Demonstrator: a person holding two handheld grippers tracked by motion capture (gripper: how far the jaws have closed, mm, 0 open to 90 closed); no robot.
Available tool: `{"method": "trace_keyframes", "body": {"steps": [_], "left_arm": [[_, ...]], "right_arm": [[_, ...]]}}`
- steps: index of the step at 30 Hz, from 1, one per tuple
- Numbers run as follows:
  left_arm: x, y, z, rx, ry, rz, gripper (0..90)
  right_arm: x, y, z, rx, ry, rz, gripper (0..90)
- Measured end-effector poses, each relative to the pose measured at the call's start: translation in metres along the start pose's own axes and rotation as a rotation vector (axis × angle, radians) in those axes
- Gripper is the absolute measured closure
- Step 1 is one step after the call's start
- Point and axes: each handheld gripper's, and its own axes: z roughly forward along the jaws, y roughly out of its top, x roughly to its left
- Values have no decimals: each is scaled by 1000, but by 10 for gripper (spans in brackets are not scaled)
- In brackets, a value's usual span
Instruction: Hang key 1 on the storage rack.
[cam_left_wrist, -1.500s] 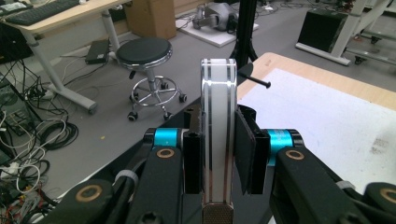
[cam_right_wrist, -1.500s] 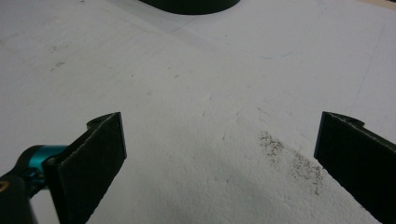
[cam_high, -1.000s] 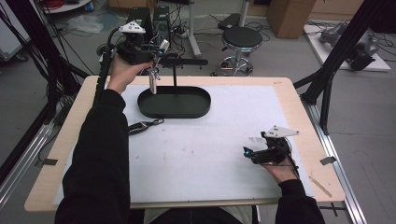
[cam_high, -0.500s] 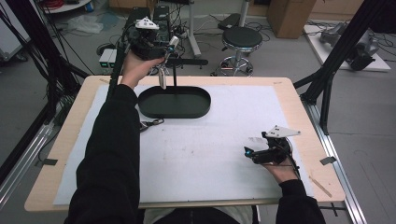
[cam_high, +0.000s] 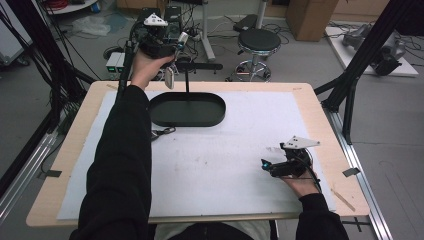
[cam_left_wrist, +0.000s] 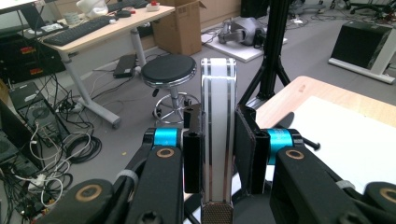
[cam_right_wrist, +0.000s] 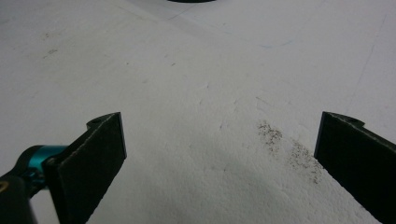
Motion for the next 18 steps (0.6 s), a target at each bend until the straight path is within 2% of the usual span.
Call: {"method": "trace_keyframes", "body": {"steps": [4, 7, 9, 12, 14, 18], "left_arm": [[7, -3, 7, 3, 38, -19, 743], [9, -5, 9, 9, 62, -11, 743], [10, -5, 9, 14, 67, -19, 739], [11, -7, 7, 40, 49, -50, 734], [11, -7, 2, 47, 34, -78, 614], [8, -8, -12, 35, 26, -57, 275]], "right_arm": [[1, -1, 0, 5, -6, -7, 14], [0, -1, -1, 5, -8, -9, 14], [0, -2, -1, 7, -9, -6, 14], [0, -2, 0, 8, -4, -9, 15], [0, -2, 2, 17, 1, -11, 14], [0, -1, 5, 32, 3, -27, 14]]}}
